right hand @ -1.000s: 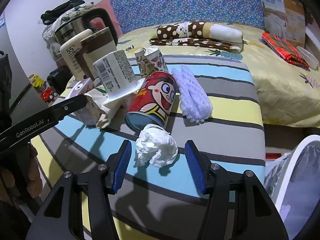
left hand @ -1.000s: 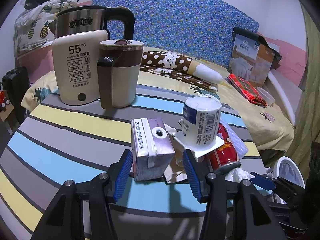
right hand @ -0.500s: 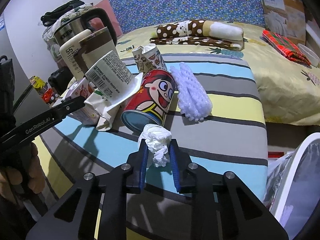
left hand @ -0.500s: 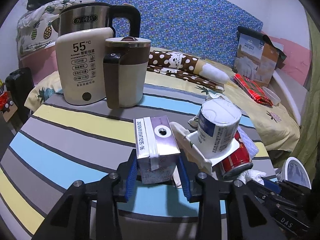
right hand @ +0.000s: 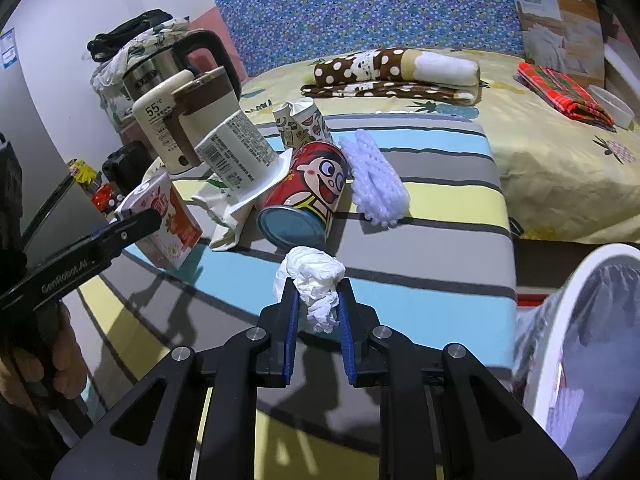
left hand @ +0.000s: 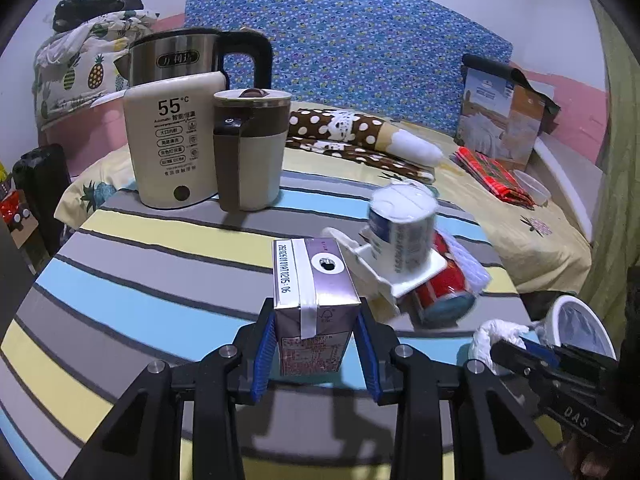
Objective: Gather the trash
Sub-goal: 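Grasp the crumpled tissue with the right tool while the left tool grasps the white milk carton, then carry the tissue into the bin and open the right tool while the left tool holds the carton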
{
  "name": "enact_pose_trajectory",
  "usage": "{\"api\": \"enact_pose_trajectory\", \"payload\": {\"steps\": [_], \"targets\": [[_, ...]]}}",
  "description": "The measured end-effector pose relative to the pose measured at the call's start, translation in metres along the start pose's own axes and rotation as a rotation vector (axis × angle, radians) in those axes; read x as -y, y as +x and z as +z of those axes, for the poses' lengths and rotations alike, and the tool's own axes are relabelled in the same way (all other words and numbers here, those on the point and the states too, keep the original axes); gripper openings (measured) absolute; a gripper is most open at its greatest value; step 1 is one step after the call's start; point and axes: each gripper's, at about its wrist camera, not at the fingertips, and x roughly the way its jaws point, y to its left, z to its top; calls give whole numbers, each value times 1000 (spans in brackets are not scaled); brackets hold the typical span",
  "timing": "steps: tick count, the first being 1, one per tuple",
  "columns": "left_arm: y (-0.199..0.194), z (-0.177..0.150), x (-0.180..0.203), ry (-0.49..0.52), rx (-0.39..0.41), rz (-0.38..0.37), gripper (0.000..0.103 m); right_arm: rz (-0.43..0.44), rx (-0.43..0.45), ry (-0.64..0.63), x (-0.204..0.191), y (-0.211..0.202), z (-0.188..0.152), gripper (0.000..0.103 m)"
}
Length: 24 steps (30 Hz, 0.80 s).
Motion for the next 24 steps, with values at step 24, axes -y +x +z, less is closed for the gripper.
{"api": "enact_pose_trajectory", "payload": {"steps": [24], "targets": [[-70,-44,78,120,-13,-193,37,-63,108,89,20,-83,-41,21]]}}
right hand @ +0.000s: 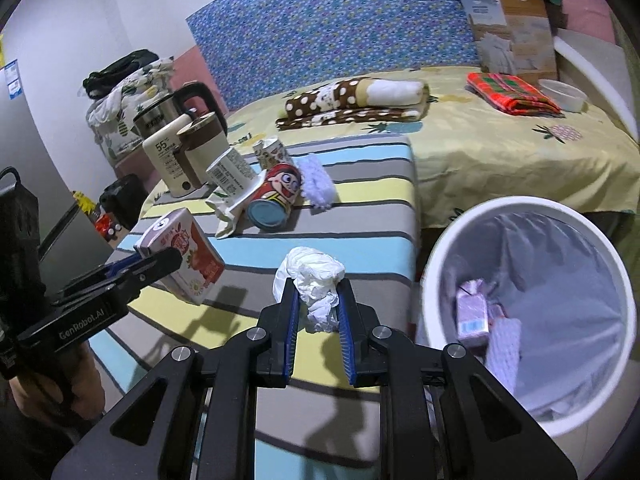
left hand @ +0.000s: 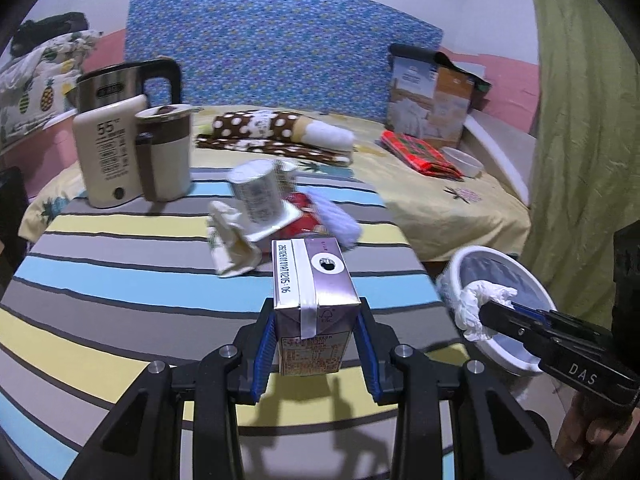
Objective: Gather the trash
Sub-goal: 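Carry the tissue into the bin and open the right tool while the left tool holds the carton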
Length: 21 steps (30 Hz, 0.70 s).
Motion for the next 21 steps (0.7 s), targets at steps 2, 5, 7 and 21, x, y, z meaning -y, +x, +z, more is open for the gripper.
{"api": "enact_pose_trajectory", "payload": {"steps": [2,5,7,21], "targets": [[-1,-2,9,13,-4,-18,37,-11,6,5,3,-4,-1,21],[-1,-4,25,33,-8,-47,37,-31,14,25,11,-11,-3,21],[-1,-3,35,45,-9,-66,37,-47,19,41,17,-15,-5,21],[8,0,110,125,-21,-204,37,-158,55,156,72,-49,-23,21]]}}
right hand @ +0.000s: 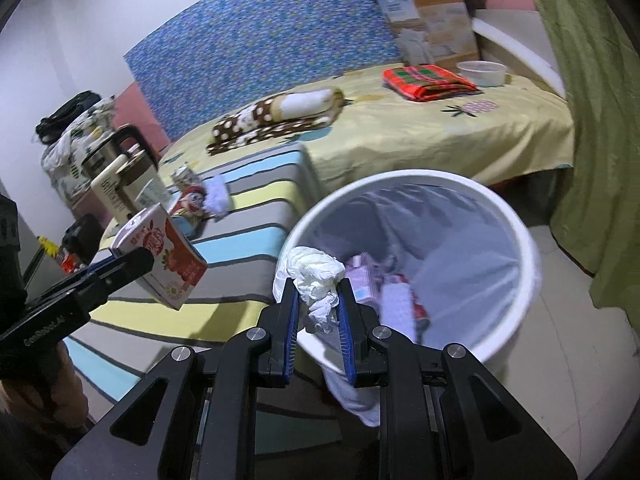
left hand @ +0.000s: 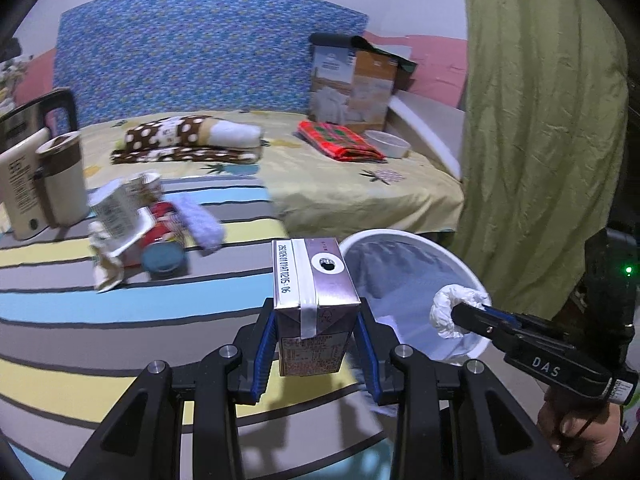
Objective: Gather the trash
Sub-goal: 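Carry the tissue into the bin and open the right tool while the left tool holds the carton, then lower the white milk carton into the bin and open the left tool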
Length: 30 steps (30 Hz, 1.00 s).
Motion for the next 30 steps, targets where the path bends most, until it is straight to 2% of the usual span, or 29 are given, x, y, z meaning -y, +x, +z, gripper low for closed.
{"api": "enact_pose_trajectory", "payload": {"steps": [8,20,28,30], "targets": [[24,6,37,47,-18,-69,37,-44,-3,44,28,-3,-5,21],[54,6,61,74,-40,-123,37,-89,-25,74,50,-1,-8,22],[78,4,74,97,-71,-166,37,-123,-48,84,59,1,-10,25],[84,3,77,102,-86,-179,38,-130,-58,84,60,2,-10,30]]}}
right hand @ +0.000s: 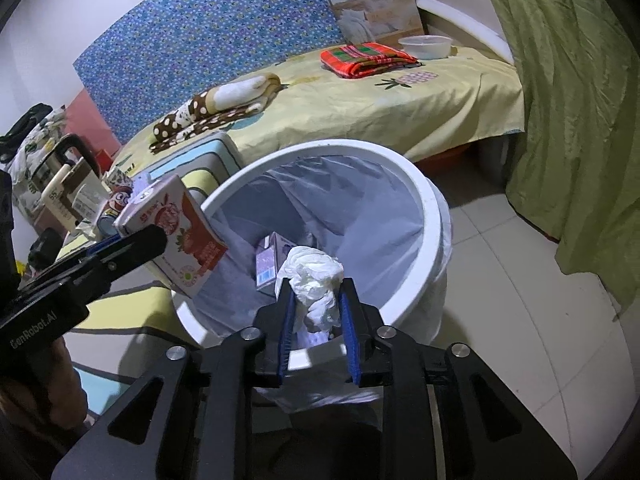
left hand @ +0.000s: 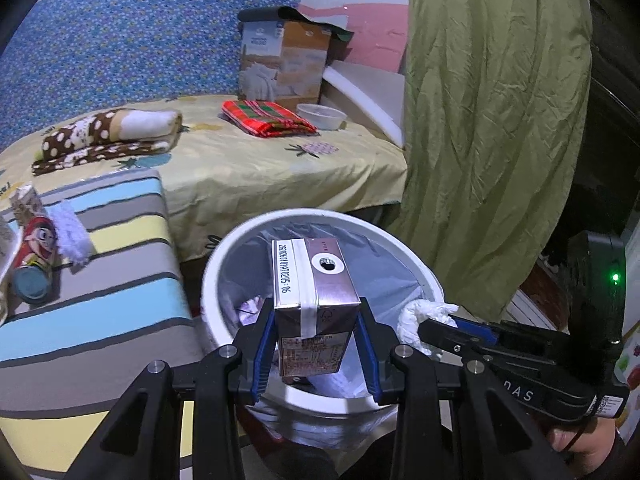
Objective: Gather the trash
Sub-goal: 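Lower the white milk carton into the bin and open the left tool, then move both tools back over the table toward the yogurt cup and paper bag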
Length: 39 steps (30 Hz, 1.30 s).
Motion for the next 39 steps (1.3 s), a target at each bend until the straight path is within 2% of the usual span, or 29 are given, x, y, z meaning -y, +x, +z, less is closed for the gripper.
{"api": "enact_pose_trajectory", "payload": {"steps": [4,6,8,18,26,39], "targets": [[9,-3,2,4,-28,-30,38,-22,2,1,1,-1,0,51],[10,-5,3,6,-32,-39,42,-22,8,7,3,-1,-1,54],[8,-6,3,7,-28,-50,45,-24,13,11,4,-2,0,54],[-11,-8,-8,-34,-9,-53,45,-7,53,1,-5,-13,2,54],[-39,-19,-24,-62,16,-4,45,34,72,-33,-22,-18,0,54],[-82,-41,-59,-117,52,107,45,146,64,-131,-68,-15,-7,54]]}}
